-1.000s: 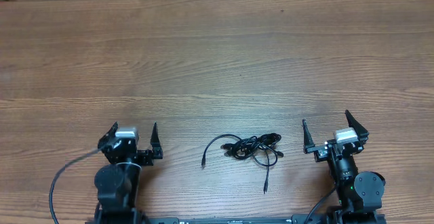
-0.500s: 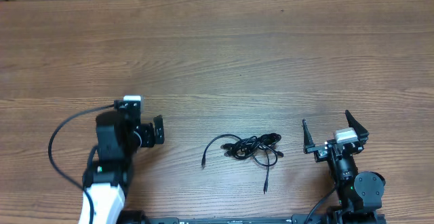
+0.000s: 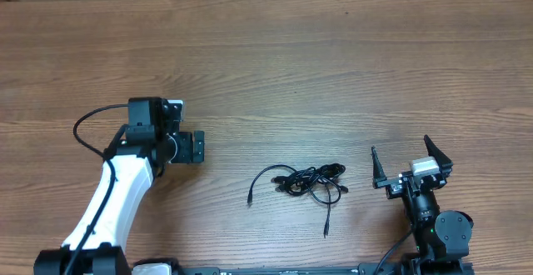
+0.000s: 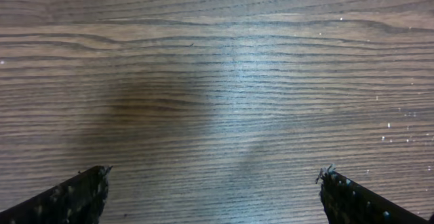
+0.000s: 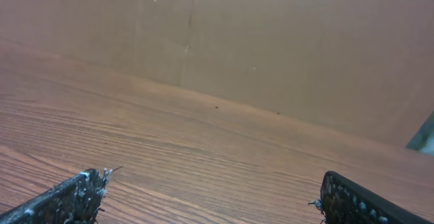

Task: Untangle cables
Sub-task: 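Move the left gripper over the tangled black cable bundle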

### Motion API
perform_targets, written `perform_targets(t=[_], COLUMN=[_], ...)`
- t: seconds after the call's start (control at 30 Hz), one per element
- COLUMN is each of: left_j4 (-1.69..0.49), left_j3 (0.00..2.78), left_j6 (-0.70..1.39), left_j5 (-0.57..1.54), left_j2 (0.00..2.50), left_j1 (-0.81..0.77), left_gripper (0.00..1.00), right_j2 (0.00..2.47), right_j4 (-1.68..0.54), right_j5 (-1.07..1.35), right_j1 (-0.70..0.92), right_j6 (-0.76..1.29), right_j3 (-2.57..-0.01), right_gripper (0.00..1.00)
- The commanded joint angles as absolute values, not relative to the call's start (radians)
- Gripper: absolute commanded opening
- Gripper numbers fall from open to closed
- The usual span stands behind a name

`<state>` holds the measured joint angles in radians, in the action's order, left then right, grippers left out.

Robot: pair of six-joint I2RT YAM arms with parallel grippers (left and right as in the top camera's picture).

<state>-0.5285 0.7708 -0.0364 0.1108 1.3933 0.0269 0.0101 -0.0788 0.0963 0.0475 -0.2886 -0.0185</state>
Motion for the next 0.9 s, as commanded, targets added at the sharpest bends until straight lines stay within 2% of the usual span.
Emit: perform_targets(t=[0.0, 0.33, 0.7, 0.87], left_j4=[-0.532, -0.519, -0.498, -0.497], left_j3=[0.807, 0.82, 0.82, 0.82], left_j6=[-0.06, -0.019, -0.019, -0.019], left_j5=[0.158, 0.171, 0.364, 0.387], left_j2=[1.405, 1.405, 1.405, 1.405], left_j1=[0.014, -0.002, -0.002, -0.002], left_gripper=[1.0, 1.0, 1.0, 1.0], right_j2=[0.003, 0.003, 0.003, 0.003], right_j4=[-0.075, -0.075, -0.075, -0.075], right_j5=[0.087, 0.087, 0.087, 0.087], right_j1=[0.05, 0.05, 0.05, 0.05], right_j6=[-0.289, -0.289, -0.289, -0.289], right_j3=[-0.008, -0.008, -0.008, -0.008], right_gripper=[1.0, 1.0, 1.0, 1.0])
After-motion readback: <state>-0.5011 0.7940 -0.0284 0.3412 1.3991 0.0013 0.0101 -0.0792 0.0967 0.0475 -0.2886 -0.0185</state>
